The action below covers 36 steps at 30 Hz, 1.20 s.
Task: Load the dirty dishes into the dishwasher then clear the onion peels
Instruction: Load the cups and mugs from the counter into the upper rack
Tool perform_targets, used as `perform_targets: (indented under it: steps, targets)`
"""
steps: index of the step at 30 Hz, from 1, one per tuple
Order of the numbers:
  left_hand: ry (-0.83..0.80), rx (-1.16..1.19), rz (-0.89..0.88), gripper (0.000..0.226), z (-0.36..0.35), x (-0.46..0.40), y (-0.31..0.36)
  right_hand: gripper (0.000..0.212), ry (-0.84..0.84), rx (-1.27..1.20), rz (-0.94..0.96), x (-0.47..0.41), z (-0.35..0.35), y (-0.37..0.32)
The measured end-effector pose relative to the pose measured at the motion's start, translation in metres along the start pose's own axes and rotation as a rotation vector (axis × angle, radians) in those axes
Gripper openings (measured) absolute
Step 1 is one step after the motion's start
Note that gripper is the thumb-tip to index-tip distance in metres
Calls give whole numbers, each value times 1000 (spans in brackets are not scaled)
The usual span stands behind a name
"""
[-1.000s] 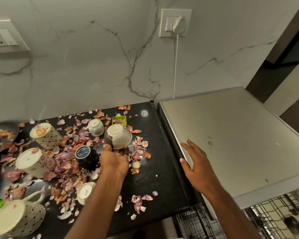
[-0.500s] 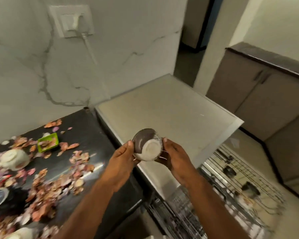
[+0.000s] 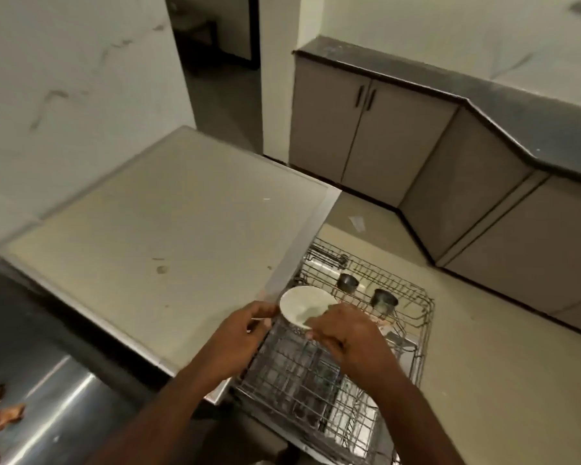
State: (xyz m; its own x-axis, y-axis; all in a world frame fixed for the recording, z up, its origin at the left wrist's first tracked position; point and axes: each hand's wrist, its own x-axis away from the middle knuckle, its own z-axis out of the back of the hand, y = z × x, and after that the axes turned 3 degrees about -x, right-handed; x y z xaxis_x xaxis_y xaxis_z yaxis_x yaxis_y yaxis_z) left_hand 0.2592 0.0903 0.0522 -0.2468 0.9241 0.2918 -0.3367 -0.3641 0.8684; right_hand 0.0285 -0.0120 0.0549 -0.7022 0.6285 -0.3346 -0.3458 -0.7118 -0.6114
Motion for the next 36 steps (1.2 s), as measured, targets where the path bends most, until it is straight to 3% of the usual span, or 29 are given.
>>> perform_targets:
  steps: [3, 7, 10, 13, 16, 18, 24, 30, 36]
  targets:
    - [-51, -45, 37, 23, -17, -12, 8, 17, 39, 182, -44, 19, -7, 37]
    - [-103, -125, 49, 20, -33, -22, 11, 23, -62, 340, -438, 32, -26, 88]
    - [-134, -218, 30, 17, -44, -31, 10, 22, -143, 307, -572, 27, -38, 119]
    - [-197, -455, -32, 16, -57, -41, 9, 17, -226, 162, -725, 10, -54, 149]
    - [-306, -775, -121, 22, -73, -52, 16, 19, -310, 187, -788, -9, -72, 181]
    - [-351, -850, -146, 24, -82, -58, 22, 20, -323, 196, -822, -19, -84, 203]
    - [-346, -793, -93, 26, -91, -71, 26, 20, -414, 185, -892, -38, -110, 259]
    - [-307, -760, -56, 33, -84, -67, 15, 38, -536, 152, -918, -44, -116, 276]
    - [-303, -703, -51, 33, -81, -60, 11, 47, -541, 112, -938, -38, -123, 276]
